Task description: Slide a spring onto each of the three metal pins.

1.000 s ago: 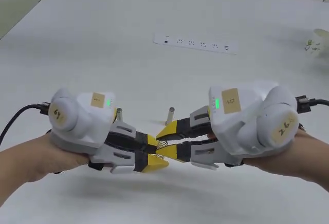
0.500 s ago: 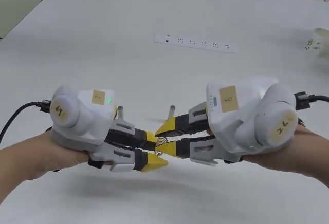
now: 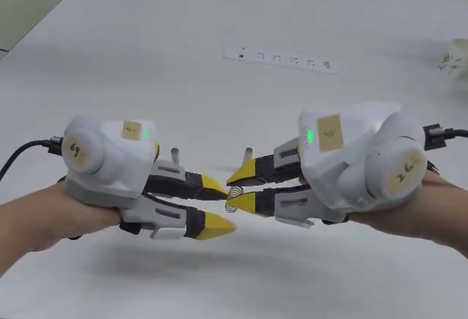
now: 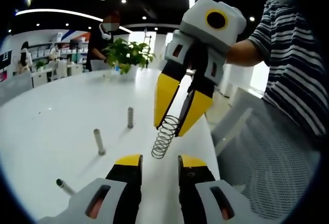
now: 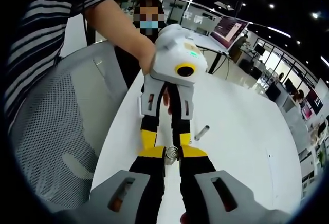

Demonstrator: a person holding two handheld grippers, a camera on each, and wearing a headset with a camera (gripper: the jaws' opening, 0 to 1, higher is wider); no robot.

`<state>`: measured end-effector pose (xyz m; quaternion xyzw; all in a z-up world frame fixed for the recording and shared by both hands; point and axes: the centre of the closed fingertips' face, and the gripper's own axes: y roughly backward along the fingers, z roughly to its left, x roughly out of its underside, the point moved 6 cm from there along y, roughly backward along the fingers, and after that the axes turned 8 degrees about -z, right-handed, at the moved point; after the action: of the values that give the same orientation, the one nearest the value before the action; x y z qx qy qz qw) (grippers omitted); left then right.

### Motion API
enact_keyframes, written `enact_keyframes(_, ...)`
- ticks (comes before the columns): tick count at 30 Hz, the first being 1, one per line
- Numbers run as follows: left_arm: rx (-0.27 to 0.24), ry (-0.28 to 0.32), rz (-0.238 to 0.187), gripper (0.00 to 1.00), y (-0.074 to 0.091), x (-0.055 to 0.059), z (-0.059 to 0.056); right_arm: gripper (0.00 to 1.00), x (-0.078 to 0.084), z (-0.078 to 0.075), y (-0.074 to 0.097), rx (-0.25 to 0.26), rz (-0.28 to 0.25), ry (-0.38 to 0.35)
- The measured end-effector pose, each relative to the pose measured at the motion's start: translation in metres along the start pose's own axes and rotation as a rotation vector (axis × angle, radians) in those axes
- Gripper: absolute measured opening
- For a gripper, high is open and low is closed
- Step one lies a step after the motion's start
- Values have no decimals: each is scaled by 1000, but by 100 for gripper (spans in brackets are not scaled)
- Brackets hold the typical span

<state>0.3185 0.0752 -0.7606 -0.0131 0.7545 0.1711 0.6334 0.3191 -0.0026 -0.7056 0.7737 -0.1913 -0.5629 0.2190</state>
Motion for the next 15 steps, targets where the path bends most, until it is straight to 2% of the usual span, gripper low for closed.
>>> enact_keyframes(6,-18,21,-18,28,8,2,2,7,2,-2,2,14,3,-6)
enact_keyframes(15,-47,30,-23,34,18,5,4,7,5,-5,3,34,8,-11)
